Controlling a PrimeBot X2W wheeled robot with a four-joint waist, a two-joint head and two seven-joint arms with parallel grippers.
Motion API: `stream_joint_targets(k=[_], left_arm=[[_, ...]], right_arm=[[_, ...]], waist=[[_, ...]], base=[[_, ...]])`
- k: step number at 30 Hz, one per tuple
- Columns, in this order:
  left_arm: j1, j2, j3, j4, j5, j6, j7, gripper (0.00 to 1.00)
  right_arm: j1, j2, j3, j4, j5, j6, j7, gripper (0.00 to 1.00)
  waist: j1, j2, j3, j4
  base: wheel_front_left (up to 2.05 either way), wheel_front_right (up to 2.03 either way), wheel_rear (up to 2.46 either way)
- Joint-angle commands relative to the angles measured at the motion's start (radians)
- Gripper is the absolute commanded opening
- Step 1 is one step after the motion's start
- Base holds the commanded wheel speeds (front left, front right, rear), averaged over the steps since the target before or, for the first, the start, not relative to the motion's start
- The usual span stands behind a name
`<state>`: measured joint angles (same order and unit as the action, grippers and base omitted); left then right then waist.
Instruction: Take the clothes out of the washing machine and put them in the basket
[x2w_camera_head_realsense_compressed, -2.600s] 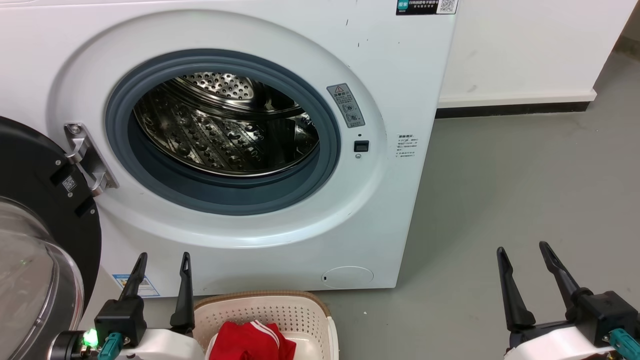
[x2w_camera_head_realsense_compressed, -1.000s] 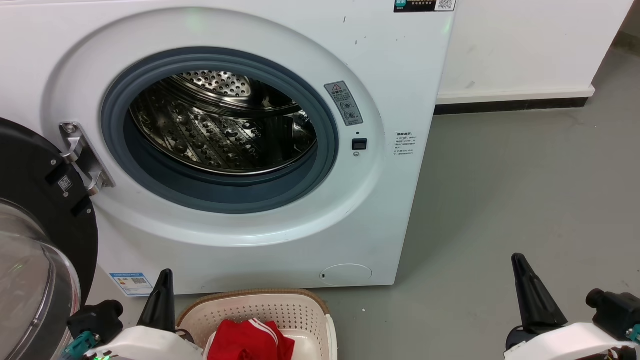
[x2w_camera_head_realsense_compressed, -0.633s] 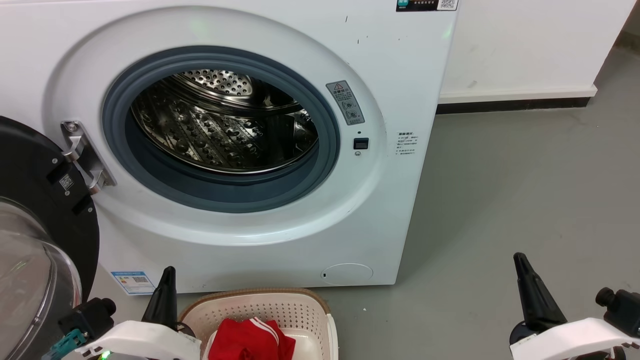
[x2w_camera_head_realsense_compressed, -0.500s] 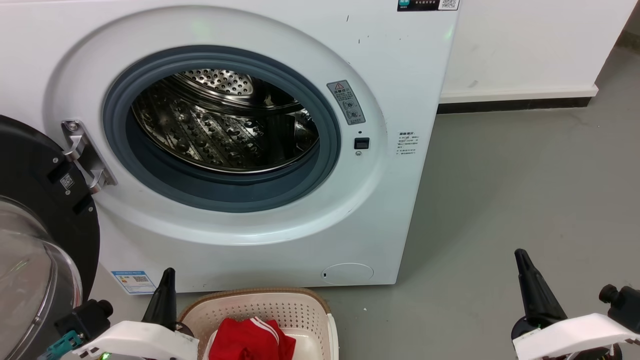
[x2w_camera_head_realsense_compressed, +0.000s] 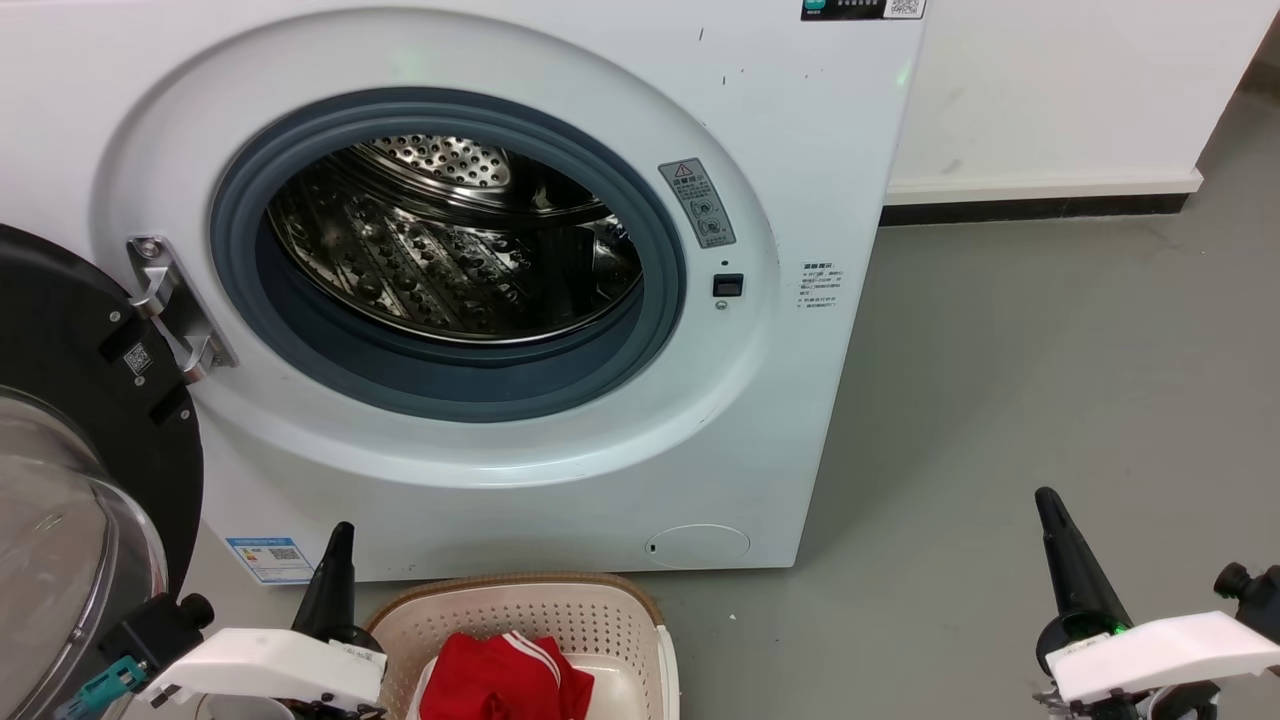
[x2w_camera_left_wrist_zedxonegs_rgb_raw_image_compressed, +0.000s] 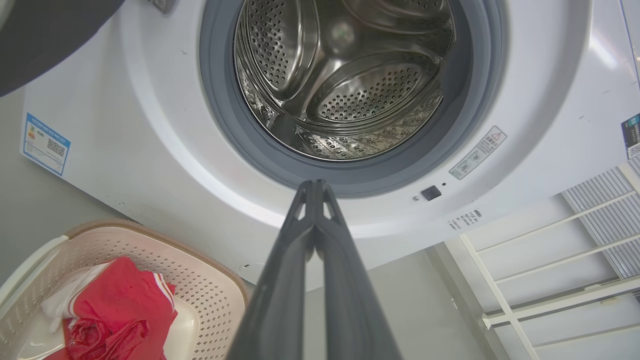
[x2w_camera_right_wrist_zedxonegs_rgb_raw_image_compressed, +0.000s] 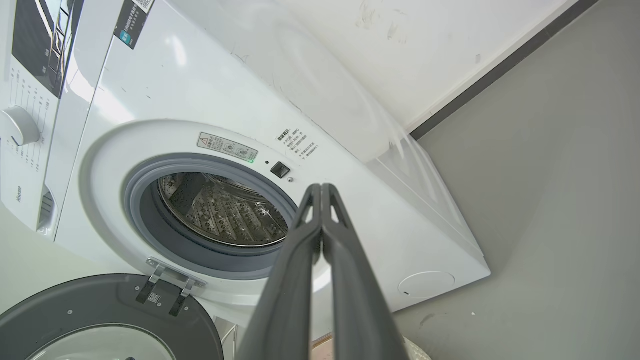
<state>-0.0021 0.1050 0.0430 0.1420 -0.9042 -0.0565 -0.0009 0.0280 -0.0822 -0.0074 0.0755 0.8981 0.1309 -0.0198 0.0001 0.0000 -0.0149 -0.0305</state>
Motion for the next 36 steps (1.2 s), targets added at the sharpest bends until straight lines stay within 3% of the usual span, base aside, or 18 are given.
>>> stream_joint_targets(k=[1, 36], left_arm=[[-0.025, -0.002, 0.008, -0.004, -0.030, -0.007, 0.006, 0.00], [-0.075, -0.031, 0.043, 0.053, -0.389, -0.043, 0.065, 0.00]], right_arm=[[-0.027, -0.007, -0.003, -0.001, 0.034, 0.000, 0.004, 0.00], [-0.086, -0.007, -0.031, 0.088, 0.418, 0.000, 0.051, 0.00]], waist=[[-0.0001, 0.0000, 0.000, 0.001], [-0.0001, 0.0000, 0.008, 0.014]], base=[[0.00, 0.00, 0.00], [0.00, 0.00, 0.00]])
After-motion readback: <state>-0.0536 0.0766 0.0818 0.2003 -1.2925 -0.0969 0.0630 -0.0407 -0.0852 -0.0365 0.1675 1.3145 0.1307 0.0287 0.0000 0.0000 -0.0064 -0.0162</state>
